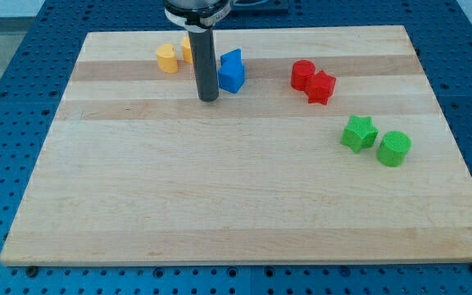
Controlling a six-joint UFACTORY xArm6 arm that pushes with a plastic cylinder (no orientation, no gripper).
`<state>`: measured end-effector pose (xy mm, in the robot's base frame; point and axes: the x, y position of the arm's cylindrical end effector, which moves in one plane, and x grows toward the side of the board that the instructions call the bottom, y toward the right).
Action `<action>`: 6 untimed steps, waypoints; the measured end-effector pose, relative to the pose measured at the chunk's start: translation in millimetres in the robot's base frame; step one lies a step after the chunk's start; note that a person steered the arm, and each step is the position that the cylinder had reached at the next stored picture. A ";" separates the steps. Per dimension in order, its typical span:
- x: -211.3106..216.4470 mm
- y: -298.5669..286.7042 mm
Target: Slide the green star and the green circle towards the center
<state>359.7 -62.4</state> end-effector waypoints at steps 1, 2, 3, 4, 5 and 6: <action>0.0 0.0; -1.0 0.0; -2.6 0.0; -3.9 0.0; -3.9 2.1; -3.9 20.4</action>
